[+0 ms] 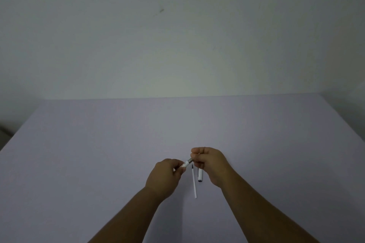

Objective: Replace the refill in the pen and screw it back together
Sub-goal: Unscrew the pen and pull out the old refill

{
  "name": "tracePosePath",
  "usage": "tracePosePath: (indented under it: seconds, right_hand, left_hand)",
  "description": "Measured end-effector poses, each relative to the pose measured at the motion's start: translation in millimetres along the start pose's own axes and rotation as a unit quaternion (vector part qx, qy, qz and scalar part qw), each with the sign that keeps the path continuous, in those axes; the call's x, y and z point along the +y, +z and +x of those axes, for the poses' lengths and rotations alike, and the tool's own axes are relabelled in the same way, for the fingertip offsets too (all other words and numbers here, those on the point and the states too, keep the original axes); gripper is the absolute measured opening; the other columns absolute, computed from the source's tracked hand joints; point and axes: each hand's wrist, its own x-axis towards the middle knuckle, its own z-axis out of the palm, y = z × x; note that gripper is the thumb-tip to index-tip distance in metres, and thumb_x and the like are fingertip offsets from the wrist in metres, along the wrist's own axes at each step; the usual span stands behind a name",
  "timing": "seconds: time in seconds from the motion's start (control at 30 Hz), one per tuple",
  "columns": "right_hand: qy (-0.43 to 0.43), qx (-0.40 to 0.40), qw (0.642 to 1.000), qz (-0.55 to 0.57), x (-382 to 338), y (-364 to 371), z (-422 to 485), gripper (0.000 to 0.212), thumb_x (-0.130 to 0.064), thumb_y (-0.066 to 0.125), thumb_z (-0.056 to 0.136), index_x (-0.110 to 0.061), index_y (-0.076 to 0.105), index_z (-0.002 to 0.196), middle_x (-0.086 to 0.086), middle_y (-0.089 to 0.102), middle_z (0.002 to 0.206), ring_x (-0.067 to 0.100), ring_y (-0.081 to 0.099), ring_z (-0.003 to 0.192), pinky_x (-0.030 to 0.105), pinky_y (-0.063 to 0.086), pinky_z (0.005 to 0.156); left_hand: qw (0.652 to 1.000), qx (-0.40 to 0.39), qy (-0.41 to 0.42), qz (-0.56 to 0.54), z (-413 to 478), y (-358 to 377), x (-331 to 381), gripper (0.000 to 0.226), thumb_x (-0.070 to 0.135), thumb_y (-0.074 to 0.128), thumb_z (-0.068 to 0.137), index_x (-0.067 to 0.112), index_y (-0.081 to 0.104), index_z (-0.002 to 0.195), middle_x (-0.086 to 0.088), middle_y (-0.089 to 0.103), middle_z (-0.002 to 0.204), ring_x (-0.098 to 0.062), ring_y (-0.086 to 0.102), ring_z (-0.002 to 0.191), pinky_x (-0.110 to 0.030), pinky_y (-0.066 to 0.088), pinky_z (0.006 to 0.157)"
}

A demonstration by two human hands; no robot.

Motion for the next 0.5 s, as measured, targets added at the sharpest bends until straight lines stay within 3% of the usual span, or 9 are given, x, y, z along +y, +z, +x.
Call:
tracePosePath:
  seconds: [0.07,0.13,0.23,0.33,0.4,0.5]
  right_hand:
    - [0.018,0.004,1.0,-0.002,0.1,2.4,0.2,0.004,-0.011,0.068,0.083,-0.009,0.068,0.08,0.01,0.065,0.079,0.02,0.06,0.071,0.028,0.055,0.071]
    - [0.042,0.029,0.995,-0.08,1.9,3.2,0.4,0.023,-0.029,0.072,0.08,-0.007,0.067,0.075,0.008,0.063,0.071,0.019,0.057,0.064,0.031,0.053,0.071]
    - [0.011,0.018,0.996,-0.085,3.6,3.3,-2.2,0.014,-0.017,0.072,0.081,-0.01,0.068,0.07,0.008,0.061,0.068,0.017,0.054,0.061,0.03,0.052,0.07]
    - [-0.007,-0.013,1.0,-0.02,1.0,2.8,-5.2,0.01,-0.001,0.065,0.083,-0.01,0.069,0.081,0.008,0.064,0.076,0.017,0.059,0.07,0.026,0.054,0.072]
    - [0.004,-0.014,0.999,-0.034,0.0,3.8,-5.6,0.002,-0.01,0.07,0.082,-0.009,0.068,0.081,0.006,0.063,0.073,0.016,0.057,0.066,0.027,0.053,0.071]
    - [0.002,0.007,0.996,-0.083,0.3,5.3,-7.3,0.012,-0.017,0.072,0.081,-0.009,0.068,0.073,0.004,0.06,0.064,0.014,0.053,0.059,0.025,0.051,0.065]
  left_hand:
    - [1.0,-0.001,-0.001,0.002,-0.4,0.3,-0.3,0.025,0.031,0.052,0.094,0.016,0.069,0.105,0.0,0.068,0.096,-0.012,0.054,0.076,-0.018,0.04,0.066]
    - [1.0,0.0,-0.004,-0.001,-0.9,0.4,-0.9,0.025,0.031,0.052,0.094,0.016,0.069,0.105,0.0,0.069,0.098,-0.012,0.055,0.077,-0.022,0.041,0.069]
    - [1.0,0.003,-0.007,-0.003,-1.2,1.2,-2.0,0.025,0.031,0.053,0.093,0.016,0.069,0.103,0.001,0.067,0.091,-0.012,0.054,0.074,-0.023,0.041,0.068]
    - [1.0,0.008,-0.011,-0.005,-0.6,0.8,-2.4,0.024,0.031,0.052,0.094,0.016,0.069,0.102,0.006,0.059,0.083,-0.012,0.052,0.07,-0.022,0.041,0.067]
    - [1.0,0.008,-0.004,-0.004,-0.7,0.0,-2.5,0.024,0.03,0.052,0.094,0.016,0.069,0.102,0.007,0.057,0.082,-0.011,0.051,0.069,-0.019,0.039,0.064]
    - [1.0,0.009,0.0,-0.009,-1.8,-0.8,-2.7,0.024,0.029,0.052,0.094,0.015,0.069,0.102,0.008,0.057,0.079,-0.01,0.051,0.069,-0.014,0.036,0.058]
